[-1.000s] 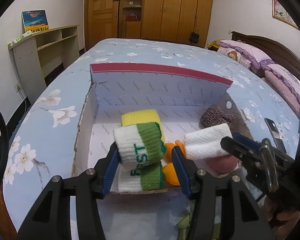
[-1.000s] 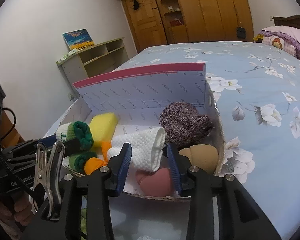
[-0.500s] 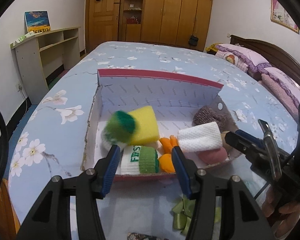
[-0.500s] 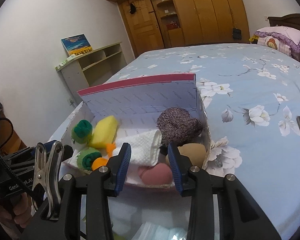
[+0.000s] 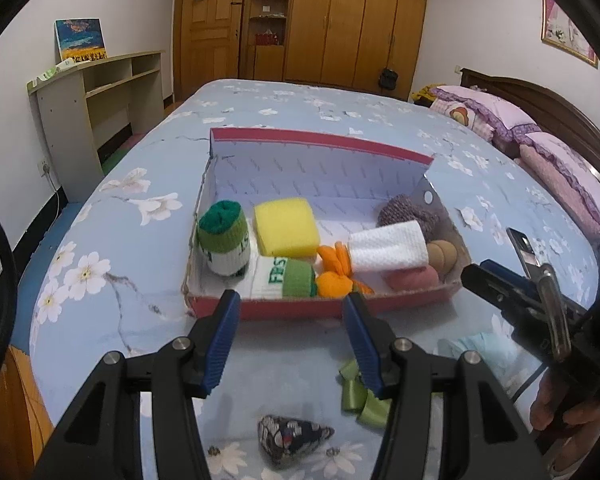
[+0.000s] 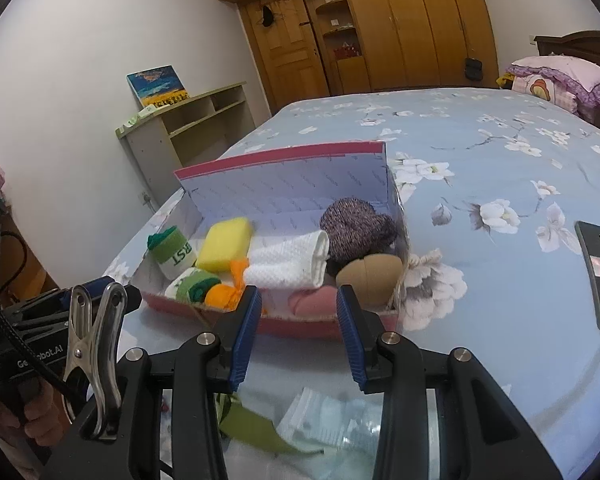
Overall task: Organize soft objects
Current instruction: 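Withdraw both tools and grasp the dark patterned pouch with the left tool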
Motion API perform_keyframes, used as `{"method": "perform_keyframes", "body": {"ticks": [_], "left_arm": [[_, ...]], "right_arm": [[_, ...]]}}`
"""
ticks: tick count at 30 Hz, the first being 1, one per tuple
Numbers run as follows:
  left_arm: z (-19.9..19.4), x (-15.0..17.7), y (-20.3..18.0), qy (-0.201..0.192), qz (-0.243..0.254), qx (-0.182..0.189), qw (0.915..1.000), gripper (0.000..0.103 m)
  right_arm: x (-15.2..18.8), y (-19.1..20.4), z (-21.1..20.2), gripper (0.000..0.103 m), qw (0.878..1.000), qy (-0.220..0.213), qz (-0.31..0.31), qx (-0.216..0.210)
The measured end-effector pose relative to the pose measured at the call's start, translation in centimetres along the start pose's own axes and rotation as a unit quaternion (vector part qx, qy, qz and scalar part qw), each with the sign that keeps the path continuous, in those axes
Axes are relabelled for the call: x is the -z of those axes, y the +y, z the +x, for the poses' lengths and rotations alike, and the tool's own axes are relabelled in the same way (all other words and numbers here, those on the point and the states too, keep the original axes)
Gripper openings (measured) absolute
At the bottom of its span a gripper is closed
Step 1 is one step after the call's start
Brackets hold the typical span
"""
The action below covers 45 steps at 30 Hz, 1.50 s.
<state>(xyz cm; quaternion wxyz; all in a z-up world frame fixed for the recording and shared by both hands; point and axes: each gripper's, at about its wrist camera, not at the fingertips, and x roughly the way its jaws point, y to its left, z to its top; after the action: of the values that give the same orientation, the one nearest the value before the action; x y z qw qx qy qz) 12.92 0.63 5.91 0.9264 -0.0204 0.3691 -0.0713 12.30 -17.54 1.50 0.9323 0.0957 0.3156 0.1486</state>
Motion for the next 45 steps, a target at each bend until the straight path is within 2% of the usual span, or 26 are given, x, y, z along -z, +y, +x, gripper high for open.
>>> {"method": "perform_keyframes", "body": {"ticks": [20, 22, 24, 45], "left_arm": [[-2.2, 3.8, -0.6, 0.022, -0.003, 0.013, 0.9997, 0.056], [-2.2, 4.4, -0.6, 0.028, -0.003, 0.014, 0.9995, 0.056], [-2.2, 4.9, -0.5, 0.031, -0.004, 0.013, 0.9994, 0.056], [-0.1, 9.2, 0.3, 0.065, -0.028, 0.02, 0.9973, 0.056]], "right_arm": [[3.1, 0.3, -2.7, 0.041, 1.0, 0.015, -0.01, 0.011], [3.4, 0.2, -3.1, 0.042, 1.0, 0.014, -0.01, 0.014], [3.6, 0.1, -3.3, 0.047, 1.0, 0.014, -0.011, 0.017], [6.2, -0.3, -4.7, 0.048, 0.999, 0.035, -0.012, 0.035]]}}
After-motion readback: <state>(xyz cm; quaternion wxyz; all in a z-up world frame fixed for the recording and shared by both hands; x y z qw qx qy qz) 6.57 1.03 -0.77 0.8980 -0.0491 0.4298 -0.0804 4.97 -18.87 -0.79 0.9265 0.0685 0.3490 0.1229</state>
